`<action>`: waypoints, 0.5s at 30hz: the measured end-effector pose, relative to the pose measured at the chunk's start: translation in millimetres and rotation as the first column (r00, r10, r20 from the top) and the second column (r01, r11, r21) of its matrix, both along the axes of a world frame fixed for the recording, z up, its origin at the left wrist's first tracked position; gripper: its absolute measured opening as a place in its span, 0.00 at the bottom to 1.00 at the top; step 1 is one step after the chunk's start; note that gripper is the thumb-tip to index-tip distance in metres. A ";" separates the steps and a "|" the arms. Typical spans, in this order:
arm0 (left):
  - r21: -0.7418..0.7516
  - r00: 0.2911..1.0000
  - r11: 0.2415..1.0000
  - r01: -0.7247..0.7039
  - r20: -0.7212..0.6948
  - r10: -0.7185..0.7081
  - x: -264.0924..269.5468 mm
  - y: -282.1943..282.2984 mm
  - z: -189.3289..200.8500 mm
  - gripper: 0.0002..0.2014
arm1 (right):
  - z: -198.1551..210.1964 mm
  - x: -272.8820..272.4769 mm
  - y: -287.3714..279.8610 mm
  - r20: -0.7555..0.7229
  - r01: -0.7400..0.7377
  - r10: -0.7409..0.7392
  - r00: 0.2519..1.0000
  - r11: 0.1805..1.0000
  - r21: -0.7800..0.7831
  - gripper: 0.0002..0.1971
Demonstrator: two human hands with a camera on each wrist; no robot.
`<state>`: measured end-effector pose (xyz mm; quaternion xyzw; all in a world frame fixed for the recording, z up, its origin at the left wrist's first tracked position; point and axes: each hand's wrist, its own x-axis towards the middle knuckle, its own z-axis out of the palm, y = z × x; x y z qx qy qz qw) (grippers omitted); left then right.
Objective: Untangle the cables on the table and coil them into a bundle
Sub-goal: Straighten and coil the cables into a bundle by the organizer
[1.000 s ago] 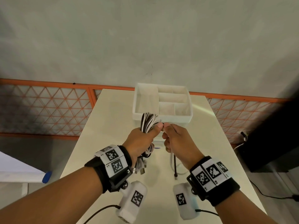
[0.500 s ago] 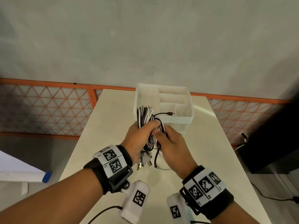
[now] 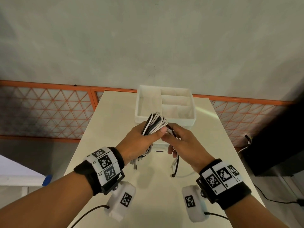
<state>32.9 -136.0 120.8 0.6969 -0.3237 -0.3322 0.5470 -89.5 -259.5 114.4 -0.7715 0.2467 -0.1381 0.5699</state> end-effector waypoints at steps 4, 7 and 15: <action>-0.020 1.000 1.000 -0.014 0.002 0.014 1.1 -1.1 6.2 0.16 | -18.1 1.8 0.0 -0.119 0.039 -0.058 0.991 0.987 -0.156 0.11; -0.011 1.000 1.000 0.000 0.019 0.000 0.9 -0.6 4.0 0.17 | -29.2 1.4 -0.3 -0.168 0.053 -0.081 0.982 0.984 -0.169 0.11; 0.024 0.999 1.000 0.014 0.040 -0.015 2.3 2.8 4.9 0.03 | -27.7 -6.3 -4.3 -0.114 0.018 -0.032 0.993 0.993 -0.117 0.05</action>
